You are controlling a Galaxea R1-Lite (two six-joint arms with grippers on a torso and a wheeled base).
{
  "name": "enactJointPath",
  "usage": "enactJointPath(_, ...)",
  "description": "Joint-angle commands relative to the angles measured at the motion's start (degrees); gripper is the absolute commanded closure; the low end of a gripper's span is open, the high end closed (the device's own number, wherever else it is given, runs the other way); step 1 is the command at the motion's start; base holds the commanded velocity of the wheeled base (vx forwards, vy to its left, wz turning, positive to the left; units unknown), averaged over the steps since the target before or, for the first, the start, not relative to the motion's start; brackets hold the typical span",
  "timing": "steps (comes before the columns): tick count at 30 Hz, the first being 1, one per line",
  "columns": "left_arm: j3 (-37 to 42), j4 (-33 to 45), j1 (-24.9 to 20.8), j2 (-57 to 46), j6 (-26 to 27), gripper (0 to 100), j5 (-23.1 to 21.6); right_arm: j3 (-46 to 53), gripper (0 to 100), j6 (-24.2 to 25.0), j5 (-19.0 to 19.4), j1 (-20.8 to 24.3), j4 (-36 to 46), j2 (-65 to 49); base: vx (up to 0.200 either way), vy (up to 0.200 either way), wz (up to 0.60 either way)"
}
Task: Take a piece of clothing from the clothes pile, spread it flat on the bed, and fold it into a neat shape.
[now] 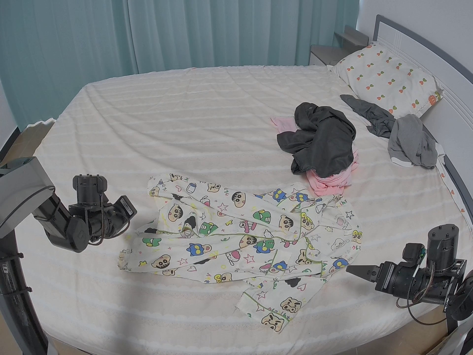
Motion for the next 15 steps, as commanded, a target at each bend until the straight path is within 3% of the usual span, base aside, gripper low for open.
enactJointPath(1, 3.95, 0.12, 0.43, 0.55, 2.91, 100, -1.51, 0.11, 0, 0.01, 0.01, 0.04, 0.05, 0.11, 0.0, 0.0, 0.0)
enactJointPath(2, 4.83, -0.05, 0.52, 0.29, 3.26, 0, -1.6, 0.19, 0, 0.01, 0.01, 0.12, 0.05, 0.11, 0.0, 0.0, 0.0)
enactJointPath(15, 9.23, 0.04, 0.17, -0.33, 4.32, 0, -5.11, 4.32, 0, 0.01, 0.19, 0.12, -5.93, 0.28, 0.0, 0.0, 0.0)
